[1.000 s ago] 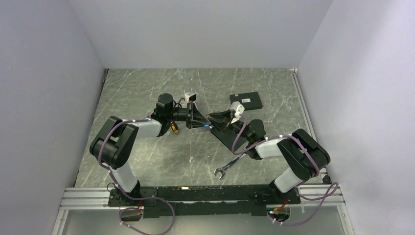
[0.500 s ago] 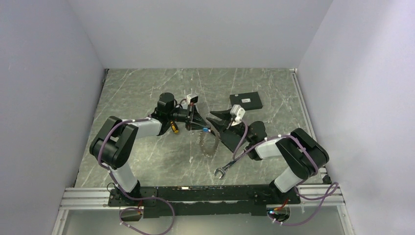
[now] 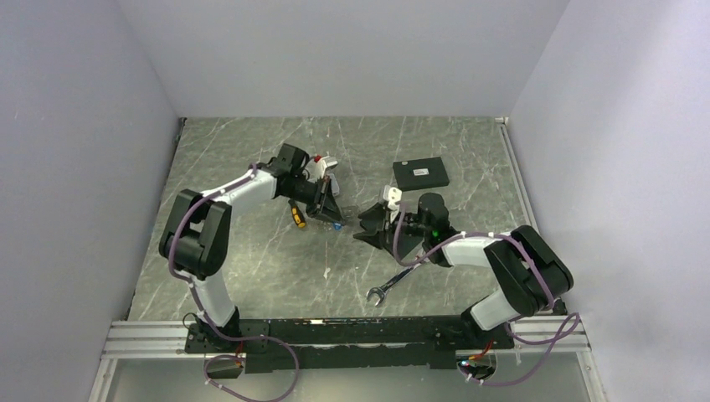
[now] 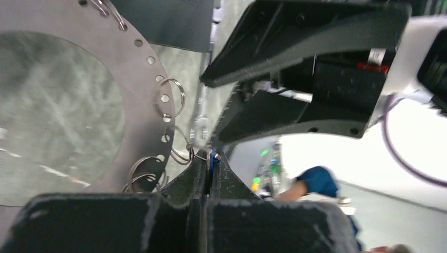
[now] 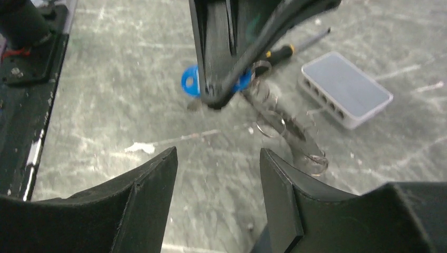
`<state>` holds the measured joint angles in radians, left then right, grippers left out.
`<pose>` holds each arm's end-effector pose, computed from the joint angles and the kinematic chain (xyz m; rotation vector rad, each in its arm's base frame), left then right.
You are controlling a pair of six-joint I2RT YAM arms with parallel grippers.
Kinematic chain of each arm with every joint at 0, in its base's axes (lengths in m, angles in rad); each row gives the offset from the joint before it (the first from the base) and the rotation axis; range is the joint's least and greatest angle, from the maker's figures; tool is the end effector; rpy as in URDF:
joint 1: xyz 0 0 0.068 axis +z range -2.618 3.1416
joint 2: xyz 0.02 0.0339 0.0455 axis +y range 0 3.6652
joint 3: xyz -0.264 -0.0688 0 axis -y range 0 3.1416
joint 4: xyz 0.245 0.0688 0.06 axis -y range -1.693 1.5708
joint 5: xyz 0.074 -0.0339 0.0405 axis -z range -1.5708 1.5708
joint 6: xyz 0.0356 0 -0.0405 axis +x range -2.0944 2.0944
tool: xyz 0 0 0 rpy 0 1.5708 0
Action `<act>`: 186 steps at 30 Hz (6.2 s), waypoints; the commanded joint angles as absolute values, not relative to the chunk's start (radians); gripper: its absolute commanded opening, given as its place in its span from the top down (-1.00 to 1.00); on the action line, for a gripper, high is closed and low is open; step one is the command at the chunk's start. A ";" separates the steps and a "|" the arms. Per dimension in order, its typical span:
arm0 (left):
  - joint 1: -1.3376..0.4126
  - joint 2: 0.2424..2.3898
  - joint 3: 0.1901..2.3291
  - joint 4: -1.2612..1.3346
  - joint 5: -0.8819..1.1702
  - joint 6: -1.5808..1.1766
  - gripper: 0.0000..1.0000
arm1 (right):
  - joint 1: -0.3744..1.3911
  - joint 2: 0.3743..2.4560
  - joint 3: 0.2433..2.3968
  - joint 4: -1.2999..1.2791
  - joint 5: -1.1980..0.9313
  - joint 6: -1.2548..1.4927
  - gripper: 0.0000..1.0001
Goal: Remove the keys from the keyring
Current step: Remove the key from the keyring.
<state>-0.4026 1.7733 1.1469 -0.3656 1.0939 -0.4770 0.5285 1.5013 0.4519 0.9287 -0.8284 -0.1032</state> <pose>0.3153 -0.1687 0.2015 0.3684 2.5736 -1.7338 0.2226 0.1604 0.1825 -1.1138 1.3570 1.0088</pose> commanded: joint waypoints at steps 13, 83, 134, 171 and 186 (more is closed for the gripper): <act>-0.474 1.888 1.498 -1.059 1.063 0.329 1.00 | 0.460 1.458 0.581 0.653 -1.029 -0.370 -0.32; -0.396 1.781 1.430 -1.038 0.981 0.261 1.00 | 0.551 1.592 0.551 1.165 -0.926 0.158 1.00; -0.523 1.722 1.365 -0.882 0.604 0.175 1.00 | 0.504 1.940 0.622 1.662 -0.933 1.164 1.00; -0.439 1.548 1.469 -0.902 0.463 0.162 1.00 | 0.502 1.819 0.563 1.369 -0.948 0.876 1.00; -0.440 1.540 1.485 -0.923 0.574 0.168 1.00 | 0.501 1.712 0.577 0.991 -0.829 0.562 1.00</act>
